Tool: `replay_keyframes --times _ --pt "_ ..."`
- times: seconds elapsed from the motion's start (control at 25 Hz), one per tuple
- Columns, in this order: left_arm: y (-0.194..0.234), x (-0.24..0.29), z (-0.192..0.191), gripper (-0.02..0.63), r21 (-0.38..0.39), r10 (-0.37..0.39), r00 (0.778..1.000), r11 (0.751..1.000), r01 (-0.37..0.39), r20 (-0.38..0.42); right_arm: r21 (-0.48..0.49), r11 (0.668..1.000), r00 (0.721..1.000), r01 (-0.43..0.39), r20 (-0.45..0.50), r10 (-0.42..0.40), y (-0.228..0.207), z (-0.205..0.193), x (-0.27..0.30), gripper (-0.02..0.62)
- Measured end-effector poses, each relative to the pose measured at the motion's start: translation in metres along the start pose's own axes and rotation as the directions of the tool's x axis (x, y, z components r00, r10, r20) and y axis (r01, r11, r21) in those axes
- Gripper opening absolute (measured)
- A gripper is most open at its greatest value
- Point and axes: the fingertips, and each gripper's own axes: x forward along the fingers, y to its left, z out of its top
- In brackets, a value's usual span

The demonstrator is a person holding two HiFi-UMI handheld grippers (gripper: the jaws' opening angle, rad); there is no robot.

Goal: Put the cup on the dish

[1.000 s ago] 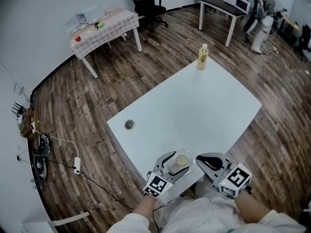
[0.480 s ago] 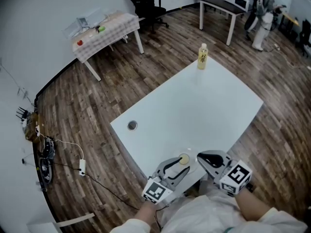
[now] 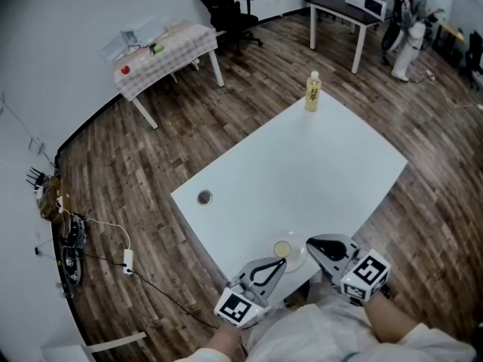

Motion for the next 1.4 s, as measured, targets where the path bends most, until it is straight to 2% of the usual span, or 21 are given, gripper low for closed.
replay_keyframes --times 0.44,0.56,0.72,0.96,1.16,1.4 --pt "-0.023 -0.015 0.031 0.002 -0.011 -0.018 0.999 1.0 0.019 0.044 -0.141 0.985 0.991 -0.104 0.07 0.115 0.029 0.026 -0.01 0.034" --pt "-0.015 -0.02 0.04 0.001 -0.022 0.026 0.998 0.999 -0.025 0.056 -0.155 0.983 0.987 -0.098 0.112 0.116 0.03 0.043 -0.014 0.034" --pt "0.003 -0.025 0.055 0.002 0.022 0.1 0.993 0.995 -0.101 0.064 -0.144 0.986 0.981 -0.084 0.161 0.107 0.024 0.061 -0.015 0.034" --pt "0.024 -0.032 0.074 0.002 0.061 0.203 0.975 0.976 -0.209 0.089 -0.159 0.984 0.981 -0.079 0.165 0.105 0.021 0.066 -0.011 0.034" --pt "0.03 -0.036 0.078 0.002 0.049 0.244 0.964 0.967 -0.25 0.107 -0.168 0.982 0.981 -0.087 0.16 0.114 0.018 0.067 -0.007 0.032" --pt "0.031 -0.038 0.079 0.002 0.044 0.252 0.961 0.965 -0.258 0.113 -0.165 0.982 0.979 -0.088 0.166 0.115 0.017 0.066 -0.007 0.032"
